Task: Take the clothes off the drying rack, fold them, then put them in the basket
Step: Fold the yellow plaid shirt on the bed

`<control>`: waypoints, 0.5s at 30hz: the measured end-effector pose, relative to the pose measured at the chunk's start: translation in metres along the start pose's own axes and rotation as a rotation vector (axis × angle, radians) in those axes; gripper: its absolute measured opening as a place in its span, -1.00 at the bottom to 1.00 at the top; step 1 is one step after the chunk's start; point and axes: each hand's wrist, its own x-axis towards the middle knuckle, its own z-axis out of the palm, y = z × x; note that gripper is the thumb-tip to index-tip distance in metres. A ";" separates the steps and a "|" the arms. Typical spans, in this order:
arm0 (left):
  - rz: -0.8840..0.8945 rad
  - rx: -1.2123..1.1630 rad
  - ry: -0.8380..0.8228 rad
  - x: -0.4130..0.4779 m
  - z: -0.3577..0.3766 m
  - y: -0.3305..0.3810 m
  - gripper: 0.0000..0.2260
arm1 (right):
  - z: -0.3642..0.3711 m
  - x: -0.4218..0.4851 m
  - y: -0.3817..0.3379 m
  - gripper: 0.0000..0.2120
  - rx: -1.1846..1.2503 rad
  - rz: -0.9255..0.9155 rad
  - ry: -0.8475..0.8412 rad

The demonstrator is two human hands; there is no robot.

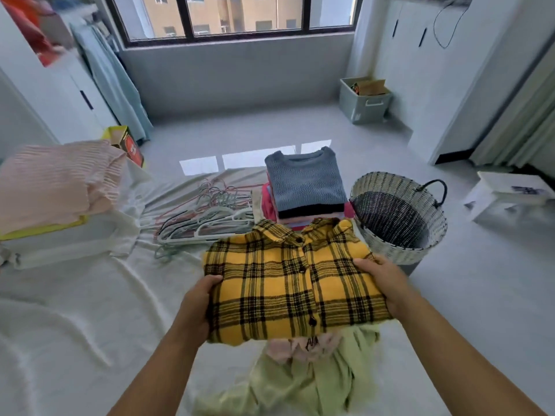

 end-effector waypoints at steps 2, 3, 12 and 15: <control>0.073 0.027 0.008 0.022 0.029 0.017 -0.80 | -0.009 0.025 -0.025 -0.93 -0.007 -0.054 0.032; 0.115 0.041 0.005 0.035 0.044 0.027 -0.83 | -0.012 0.041 -0.039 -0.92 -0.008 -0.082 0.038; 0.322 0.050 -0.102 0.196 0.153 0.138 -0.77 | -0.006 0.218 -0.157 -0.84 -0.046 -0.280 0.102; 0.364 0.107 -0.113 0.254 0.168 0.155 -0.74 | 0.004 0.282 -0.174 -0.75 -0.094 -0.343 0.155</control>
